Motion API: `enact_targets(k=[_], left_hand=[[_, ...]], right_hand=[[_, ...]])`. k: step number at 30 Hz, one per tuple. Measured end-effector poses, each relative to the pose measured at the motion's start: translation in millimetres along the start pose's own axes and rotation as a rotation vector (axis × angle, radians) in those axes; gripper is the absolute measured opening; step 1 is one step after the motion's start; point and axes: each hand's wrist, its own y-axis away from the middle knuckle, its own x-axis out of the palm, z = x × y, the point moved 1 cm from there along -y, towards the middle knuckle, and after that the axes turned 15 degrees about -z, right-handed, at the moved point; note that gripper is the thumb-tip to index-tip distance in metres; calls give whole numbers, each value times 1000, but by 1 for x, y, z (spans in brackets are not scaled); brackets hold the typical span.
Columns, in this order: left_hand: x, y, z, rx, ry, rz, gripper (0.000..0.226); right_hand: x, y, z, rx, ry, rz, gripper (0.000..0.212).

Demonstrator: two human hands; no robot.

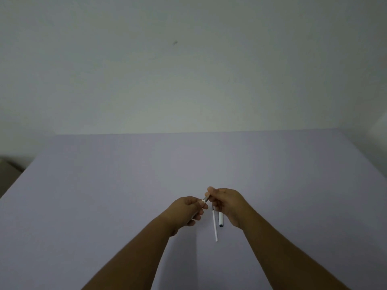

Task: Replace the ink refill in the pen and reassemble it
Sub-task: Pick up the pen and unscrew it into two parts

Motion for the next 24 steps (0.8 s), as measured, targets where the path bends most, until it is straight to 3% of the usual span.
enact_targets(k=[3,6,8,10,13,17,19,22,24], left_hand=[[2,-2,2,58,-88,-19,23],[0,-5,5,116,-167,-35,23],[-1,-6,5,156,-223,-45,22],[-1,-8,5,192,-289,-58,24],[-1,-11,5,231,-364,-70,27],[-2,-11,6,264,-413,-71,25],[-2,-11,6,280,-441,-74,25],[-3,-11,6,300,-488,-65,27],[-3,-9,5,312,-507,-60,27]], right_hand=[[-1,-3,-2,-24,117,-28,10],[-2,-5,-1,-27,67,29,14],[-2,-4,1,12,85,43,3],[-2,-6,1,16,195,8,18],[-3,-7,1,-26,265,27,7],[-4,-5,3,21,205,104,6],[-4,-5,3,36,288,75,19],[-4,-5,2,-12,326,89,5],[-5,-5,1,-39,295,125,10]])
